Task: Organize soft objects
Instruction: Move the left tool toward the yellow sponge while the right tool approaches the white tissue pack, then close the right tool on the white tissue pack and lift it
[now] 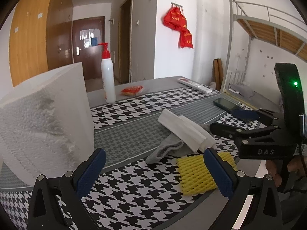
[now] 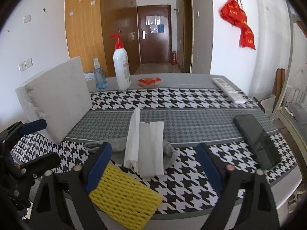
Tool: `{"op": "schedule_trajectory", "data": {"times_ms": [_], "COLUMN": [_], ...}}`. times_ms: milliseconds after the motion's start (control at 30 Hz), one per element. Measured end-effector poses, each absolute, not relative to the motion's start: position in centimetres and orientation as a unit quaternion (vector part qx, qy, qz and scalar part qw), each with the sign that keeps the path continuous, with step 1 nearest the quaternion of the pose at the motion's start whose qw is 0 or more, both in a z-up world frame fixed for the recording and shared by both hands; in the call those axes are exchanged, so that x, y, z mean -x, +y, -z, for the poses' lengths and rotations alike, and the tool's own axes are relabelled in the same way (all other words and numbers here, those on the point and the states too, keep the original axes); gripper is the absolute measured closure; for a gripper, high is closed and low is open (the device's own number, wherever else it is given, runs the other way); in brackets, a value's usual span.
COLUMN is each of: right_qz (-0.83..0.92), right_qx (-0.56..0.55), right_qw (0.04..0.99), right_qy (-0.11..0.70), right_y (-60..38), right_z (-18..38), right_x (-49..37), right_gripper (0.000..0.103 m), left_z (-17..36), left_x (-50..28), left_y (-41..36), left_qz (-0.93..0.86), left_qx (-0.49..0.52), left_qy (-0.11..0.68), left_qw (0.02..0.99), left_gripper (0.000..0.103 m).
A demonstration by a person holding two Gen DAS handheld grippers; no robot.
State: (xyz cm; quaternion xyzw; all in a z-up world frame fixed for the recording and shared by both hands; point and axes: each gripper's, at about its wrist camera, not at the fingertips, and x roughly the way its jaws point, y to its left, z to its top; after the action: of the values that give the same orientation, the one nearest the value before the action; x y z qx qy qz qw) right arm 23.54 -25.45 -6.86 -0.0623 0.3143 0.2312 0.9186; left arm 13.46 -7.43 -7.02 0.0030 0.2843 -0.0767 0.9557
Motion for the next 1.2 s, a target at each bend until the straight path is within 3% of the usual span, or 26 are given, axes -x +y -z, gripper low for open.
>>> {"op": "schedule_trajectory", "data": {"times_ms": [567,733,900,1200], "right_qz": [-0.283,-0.276,-0.289,-0.307], "right_qx": [0.067,0.078,0.071,0.045], "right_qw": [0.883,0.882,0.876,0.882], "right_qy": [0.369,0.375,0.380,0.355], "right_y": [-23.4,-23.2,-23.4,-24.2], "right_z": [9.6,10.1,10.3,7.8], "right_x": [-25.4,-25.8,-26.2,-25.9], "right_gripper": [0.055,0.079,0.095,0.099], "left_z": [8.0,8.2,8.4,8.4], "left_x": [-14.8,-15.1,-15.4,-15.6], "left_y": [-6.9,-6.9,-7.2,-7.9], "left_qz": [0.069,0.067,0.071,0.073], "left_qx": [0.002,0.002,-0.003,-0.010], "left_qy": [0.305,0.310,0.314,0.316], "left_qw": [0.950,0.948,0.947,0.946], "left_gripper": [0.001,0.001,0.001,0.001]}}
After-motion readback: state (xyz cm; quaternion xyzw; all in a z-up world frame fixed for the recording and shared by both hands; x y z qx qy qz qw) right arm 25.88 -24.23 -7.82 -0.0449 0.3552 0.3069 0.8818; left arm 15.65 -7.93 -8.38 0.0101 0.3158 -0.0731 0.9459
